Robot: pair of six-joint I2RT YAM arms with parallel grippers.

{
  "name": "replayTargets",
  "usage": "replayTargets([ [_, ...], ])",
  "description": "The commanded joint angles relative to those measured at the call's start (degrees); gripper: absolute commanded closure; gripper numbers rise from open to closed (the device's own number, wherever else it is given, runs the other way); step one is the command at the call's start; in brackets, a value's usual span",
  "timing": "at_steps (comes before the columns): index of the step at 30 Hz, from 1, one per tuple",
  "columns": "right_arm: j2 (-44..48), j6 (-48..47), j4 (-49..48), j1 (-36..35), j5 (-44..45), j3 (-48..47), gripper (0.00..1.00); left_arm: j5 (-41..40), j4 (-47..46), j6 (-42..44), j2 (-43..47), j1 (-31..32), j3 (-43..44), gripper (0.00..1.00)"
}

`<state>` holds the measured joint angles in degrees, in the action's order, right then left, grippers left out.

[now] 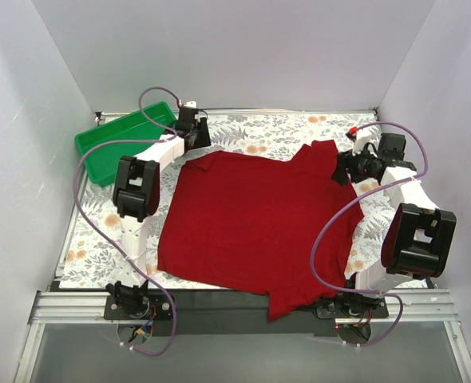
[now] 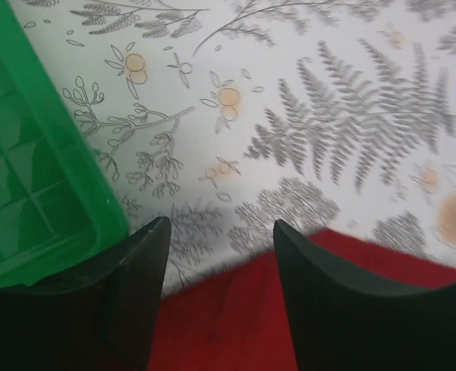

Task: Fold and stack the t-shirts
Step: Flatten the tshirt out

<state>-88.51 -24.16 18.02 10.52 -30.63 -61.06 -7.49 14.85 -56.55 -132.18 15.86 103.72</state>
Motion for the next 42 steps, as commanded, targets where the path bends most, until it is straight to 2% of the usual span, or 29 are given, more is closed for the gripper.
replayTargets([
  [1, 0.5, -2.7, 4.0, 2.0, 7.5, 0.8, 0.37, 7.0, -3.2, -1.1, 14.5, -0.9, -7.7, 0.46],
  [3, 1.0, -5.0, 4.4, 2.9, 10.2, 1.8, 0.34, 7.4, -4.9, -2.4, 22.7, -1.0, -13.3, 0.42],
  [4, 0.9, -5.5, 4.7, 3.3, 11.0, 2.2, 0.31, 9.4, -5.4, -2.9, 25.4, -1.0, -19.7, 0.41],
  [5, -0.1, -6.2, 5.4, 4.6, 11.7, 2.3, 0.31, 10.4, -5.8, -3.3, 31.0, -1.0, -22.6, 0.41],
  [9, -5.3, -7.8, 7.7, 6.6, 12.3, 0.9, 0.3, 13.4, -4.8, -7.2, 42.0, -1.0, -33.8, 0.38],
  [15, -13.0, -7.2, 8.3, 7.1, 12.2, -2.2, 0.35, 16.4, -2.8, -10.3, 52.6, -1.1, -48.2, 0.36],
  [18, -15.5, -6.9, 8.7, 7.1, 12.3, -3.6, 0.4, 15.8, -1.2, -11.1, 56.6, -1.0, -52.7, 0.36],
  [19, -15.8, -6.7, 8.9, 7.2, 12.2, -3.8, 0.42, 15.8, -1.1, -11.6, 58.1, -1.0, -53.5, 0.35],
  [20, -16.3, -6.6, 8.9, 7.4, 12.1, -4.1, 0.52, 15.6, -0.8, -11.8, 58.7, -1.0, -54.3, 0.35],
  [25, -17.9, -6.2, 9.4, 7.8, 12.5, -7.9, 0.78, 16.4, -0.3, -12.5, 60.2, -1.0, -57.3, 0.36],
  [26, -18.9, -6.3, 9.7, 7.8, 12.8, -9.0, 0.86, 16.4, -0.2, -12.6, 60.3, -1.0, -57.4, 0.36],
  [29, -21.0, -6.5, 10.2, 7.9, 13.8, -13.0, 0.99, 16.3, 0.1, -12.9, 60.3, -1.0, -57.5, 0.36],
  [36, -29.0, -4.8, 11.1, 7.8, 17.9, -28.5, 0.99, 16.3, 0.1, -13.1, 59.2, -1.0, -57.5, 0.36],
  [42, -34.1, -3.3, 11.2, 7.6, 19.8, -38.2, 0.99, 16.4, 0.0, -12.9, 58.4, -1.0, -57.1, 0.36],
])
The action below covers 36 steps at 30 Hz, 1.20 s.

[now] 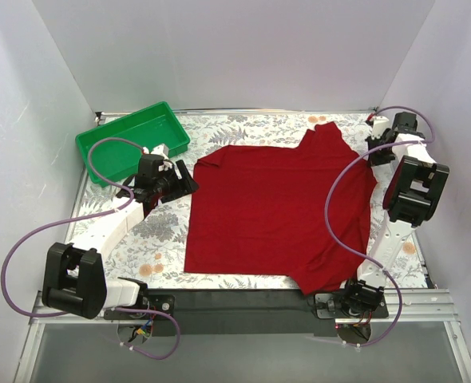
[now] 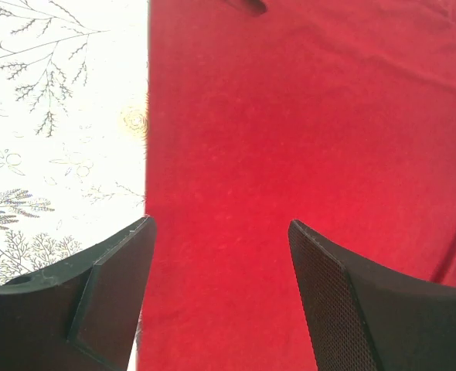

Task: Fold and stack the t-shirts
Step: Flatten the tshirt out

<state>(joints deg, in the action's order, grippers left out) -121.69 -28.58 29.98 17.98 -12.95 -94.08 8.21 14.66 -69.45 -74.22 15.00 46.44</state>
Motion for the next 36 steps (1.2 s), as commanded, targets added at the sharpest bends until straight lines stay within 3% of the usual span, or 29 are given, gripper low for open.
replayTargets([
  [1, -1.6, 1.1, -0.4, -0.2, 2.2, -5.8, 0.96, 0.9, 0.1, 0.2, -0.1, -0.2, 0.5, 0.36],
  [3, -1.9, 0.5, -0.1, -0.4, 2.0, -6.7, 0.84, 1.9, -0.1, 0.4, -0.9, -0.2, 1.5, 0.35],
  [4, -1.2, -0.2, 0.2, -0.5, 1.2, -6.4, 0.71, 2.2, -0.2, 0.4, -1.3, -0.2, 2.0, 0.36],
  [7, 0.4, -1.0, -0.1, -0.6, -0.1, -5.2, 0.49, 3.4, -1.4, 0.8, -3.6, -0.2, 4.9, 0.36],
  [13, 6.6, -2.7, 0.4, -1.2, -10.1, -3.2, 0.26, 4.8, -4.1, 2.0, -13.7, 0.9, 13.6, 0.38],
  [16, 9.4, -4.5, 2.1, -2.0, -22.1, -2.4, 0.25, 2.4, -4.4, 3.8, -21.1, 2.7, 19.6, 0.39],
  [24, 10.2, -4.9, 4.0, -3.8, -30.1, 0.0, 0.26, -2.9, -1.8, 7.8, -32.9, 6.3, 31.2, 0.42],
  [36, 8.6, -1.6, 3.0, -3.9, -16.8, 0.8, 0.31, -7.3, -1.4, 10.7, -33.9, 7.8, 31.8, 0.42],
])
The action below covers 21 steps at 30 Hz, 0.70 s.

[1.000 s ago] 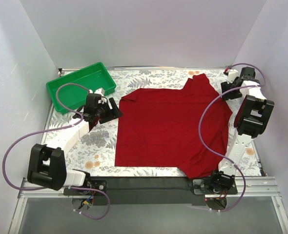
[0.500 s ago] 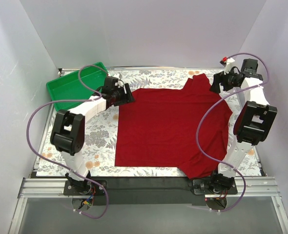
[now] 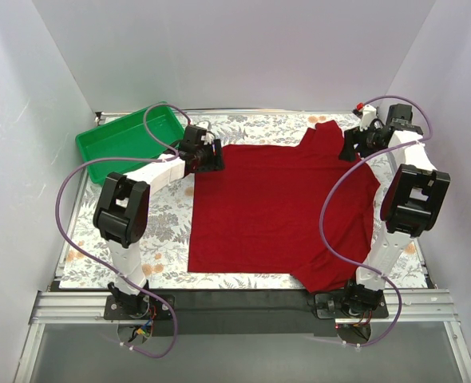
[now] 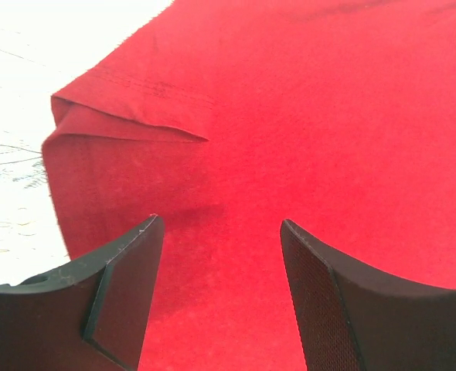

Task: Fold and stack the t-shirts
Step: Flatten the tshirt out

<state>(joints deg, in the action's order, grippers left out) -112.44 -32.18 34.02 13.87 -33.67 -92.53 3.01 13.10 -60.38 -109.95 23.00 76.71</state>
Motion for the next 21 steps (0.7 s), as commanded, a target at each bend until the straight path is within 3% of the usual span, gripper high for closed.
replayTargets([
  [1, -1.3, 2.9, -1.8, 0.2, 5.6, -0.8, 0.32, -2.2, 0.1, 1.8, 1.8, -0.2, 1.3, 0.42],
  [8, -4.9, 6.0, -2.3, -0.3, 3.4, -5.8, 0.32, -4.8, -0.2, 5.9, -2.3, -0.2, 5.5, 0.43],
  [14, -5.3, 7.2, -2.6, -0.9, 1.0, -5.5, 0.32, -7.0, 2.4, 11.2, -9.9, 0.7, 14.2, 0.46],
  [21, -5.3, 7.1, -2.7, -0.8, 0.0, -4.8, 0.32, -14.8, 5.1, 13.2, -15.5, 2.7, 20.7, 0.51],
])
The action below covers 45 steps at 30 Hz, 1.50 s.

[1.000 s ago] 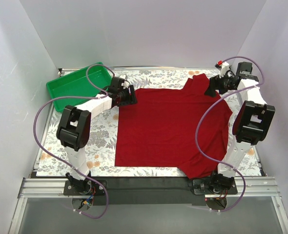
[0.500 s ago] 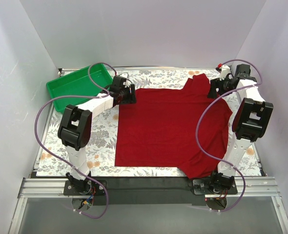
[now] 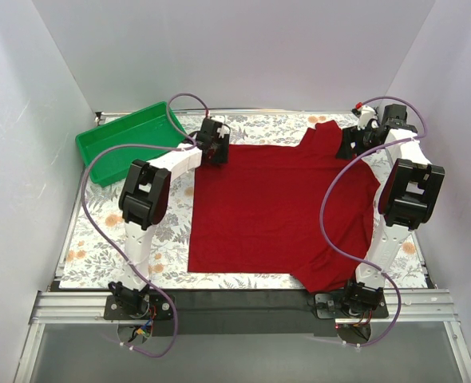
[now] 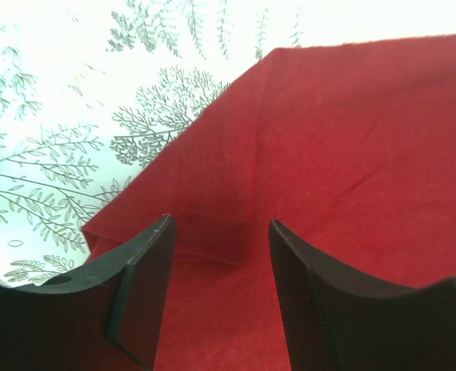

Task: Fold and stack the t-shirts
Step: Flatten the tshirt out

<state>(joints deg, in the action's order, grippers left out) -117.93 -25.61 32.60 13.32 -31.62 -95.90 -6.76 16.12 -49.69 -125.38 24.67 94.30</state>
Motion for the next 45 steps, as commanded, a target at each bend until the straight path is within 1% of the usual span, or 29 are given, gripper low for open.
replayTargets([
  [1, 0.2, 0.6, -1.3, -0.3, -2.3, -1.3, 0.32, -5.5, 2.4, 2.6, -0.6, 1.3, 3.6, 0.52],
  [7, 0.6, 0.3, -1.4, -0.2, -2.3, -0.5, 0.32, -8.7, 3.7, 3.9, -2.8, 2.5, 5.7, 0.55],
  [12, 0.9, 0.2, -1.3, -0.3, -2.4, 0.0, 0.32, -10.5, 4.0, 4.0, -1.6, 2.8, 5.4, 0.57],
  [13, 1.0, 0.2, -1.3, -0.3, -2.5, 0.1, 0.32, -10.4, 4.1, 3.9, -0.9, 2.9, 5.2, 0.57],
  [16, 1.6, 0.1, -1.5, -0.3, -3.0, 0.7, 0.32, -9.1, 4.1, 2.3, 3.3, 3.0, 3.6, 0.51],
  [17, 1.8, 0.1, -1.4, -0.3, -3.2, 0.8, 0.32, -8.6, 4.1, 0.7, 6.0, 3.0, 3.0, 0.49],
  [19, 2.3, 0.2, -1.4, -0.3, -3.7, 1.3, 0.32, -7.9, 4.4, -1.6, 8.3, 2.9, 0.7, 0.45],
  [20, 2.6, 0.2, -1.4, -0.3, -4.1, 1.6, 0.32, -7.5, 4.4, -4.9, 10.7, 2.6, -0.2, 0.43],
  [22, 3.1, 0.4, -1.6, -0.3, -5.1, 2.2, 0.32, -4.5, 4.7, -8.7, 12.8, 1.7, -3.6, 0.43],
  [24, 3.5, 0.7, -2.0, -0.2, -5.6, 3.3, 0.32, -2.1, 4.7, -15.0, 15.1, 0.0, -5.9, 0.44],
  [25, 3.9, 0.9, -2.3, -0.2, -6.3, 4.3, 0.32, -0.4, 4.6, -18.6, 15.8, -1.2, -7.5, 0.46],
  [28, 4.8, 1.1, -2.9, -0.3, -7.1, 6.1, 0.32, 1.8, 4.1, -21.1, 15.9, -1.7, -9.2, 0.51],
  [30, 5.3, 1.1, -3.5, -0.3, -7.3, 6.7, 0.32, 2.3, 3.2, -21.0, 15.0, -1.7, -9.1, 0.53],
  [33, 5.8, 1.2, -3.9, -0.2, -7.8, 7.9, 0.32, -0.3, 3.3, -18.2, 12.2, -1.7, -7.2, 0.55],
  [36, 5.9, 1.4, -4.6, -0.3, -8.3, 8.7, 0.32, -2.3, 3.3, -14.7, 8.8, -1.7, -3.7, 0.56],
  [39, 5.9, 1.5, -4.8, -0.2, -8.3, 9.1, 0.32, -4.1, 4.2, -12.4, 4.8, -1.8, 0.4, 0.6],
  [41, 5.8, 1.4, -5.0, -0.3, -8.2, 9.2, 0.32, -5.4, 5.6, -11.5, 2.7, -1.7, 3.8, 0.62],
  [45, 5.5, 1.3, -5.3, -0.2, -8.0, 9.6, 0.32, -6.7, 6.6, -10.3, -0.6, -1.7, 7.0, 0.63],
])
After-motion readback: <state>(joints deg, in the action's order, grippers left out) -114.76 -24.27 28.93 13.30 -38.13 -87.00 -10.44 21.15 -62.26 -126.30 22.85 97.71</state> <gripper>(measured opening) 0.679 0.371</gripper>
